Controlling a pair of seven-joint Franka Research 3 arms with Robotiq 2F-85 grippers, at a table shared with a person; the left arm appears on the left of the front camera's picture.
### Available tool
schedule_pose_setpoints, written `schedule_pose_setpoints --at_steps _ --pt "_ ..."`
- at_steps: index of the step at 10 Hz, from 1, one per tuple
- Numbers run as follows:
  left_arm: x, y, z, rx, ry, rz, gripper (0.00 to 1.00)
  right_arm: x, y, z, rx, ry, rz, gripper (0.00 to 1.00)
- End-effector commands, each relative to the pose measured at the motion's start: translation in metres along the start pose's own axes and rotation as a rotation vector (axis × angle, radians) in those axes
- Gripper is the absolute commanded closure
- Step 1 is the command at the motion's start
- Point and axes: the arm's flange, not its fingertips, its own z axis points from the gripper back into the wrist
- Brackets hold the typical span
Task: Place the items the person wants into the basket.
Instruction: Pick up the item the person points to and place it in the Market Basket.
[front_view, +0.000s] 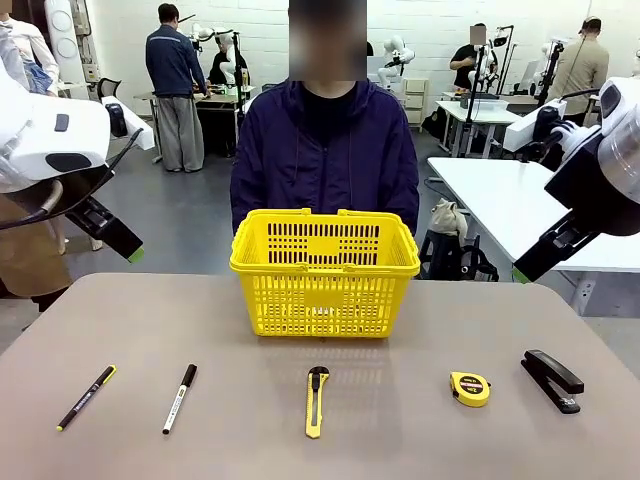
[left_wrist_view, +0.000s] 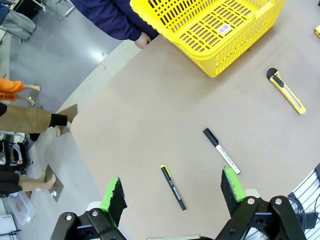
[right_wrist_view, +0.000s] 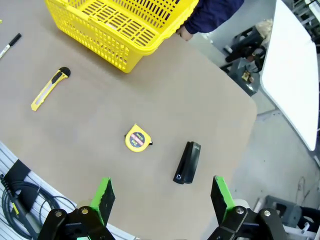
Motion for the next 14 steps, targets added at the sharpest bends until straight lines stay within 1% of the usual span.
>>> schedule_pose_setpoints --at_steps 1,2,3,4,5,7,8,9,10,11,12,13,14 --pt "-0.004 0.0 -0.003 -0.009 -0.005 0.001 0.0 -0.003 0.0 -0.008 -0.009 -0.007 0.006 0.0" --pt "0.0 0.0 0.0 0.0 0.0 0.0 0.0 0.0 0.0 0.0 0.0 0.0 0.0 0.0" --pt "-0.005 0.032 0.004 -0.242 -0.06 0.037 0.0 -0.008 -0.027 0.0 0.168 -0.05 -0.017 0.0" --pt "-0.014 0.057 0.006 -0.349 -0.087 0.072 0.0 -0.019 -0.06 -0.007 0.27 -0.061 -0.07 0.0" --pt "-0.037 0.09 0.012 -0.417 -0.151 0.082 0.0 -0.034 -0.085 -0.014 0.362 -0.079 -0.125 0.0" --pt "-0.076 0.149 0.022 -0.481 -0.227 0.124 0.0 -0.083 -0.142 -0.027 0.505 -0.164 -0.257 0.0" --pt "-0.104 0.168 0.028 -0.483 -0.24 0.15 0.0 -0.117 -0.165 -0.028 0.554 -0.231 -0.315 0.0" --pt "-0.129 0.184 0.036 -0.465 -0.223 0.192 0.0 -0.148 -0.182 -0.025 0.566 -0.286 -0.374 0.0" --pt "-0.154 0.2 0.047 -0.453 -0.22 0.219 0.0 -0.178 -0.195 -0.014 0.553 -0.342 -0.419 0.0" --pt "-0.175 0.207 0.056 -0.44 -0.23 0.25 0.0 -0.201 -0.202 0.002 0.536 -0.397 -0.434 0.0" --pt "-0.191 0.212 0.063 -0.443 -0.24 0.273 0.0 -0.22 -0.204 0.018 0.552 -0.443 -0.406 0.0" --pt "-0.204 0.217 0.068 -0.456 -0.242 0.284 0.0 -0.235 -0.206 0.029 0.589 -0.464 -0.371 0.0" --pt "-0.217 0.221 0.073 -0.463 -0.237 0.286 0.0 -0.248 -0.209 0.036 0.603 -0.462 -0.367 0.0"
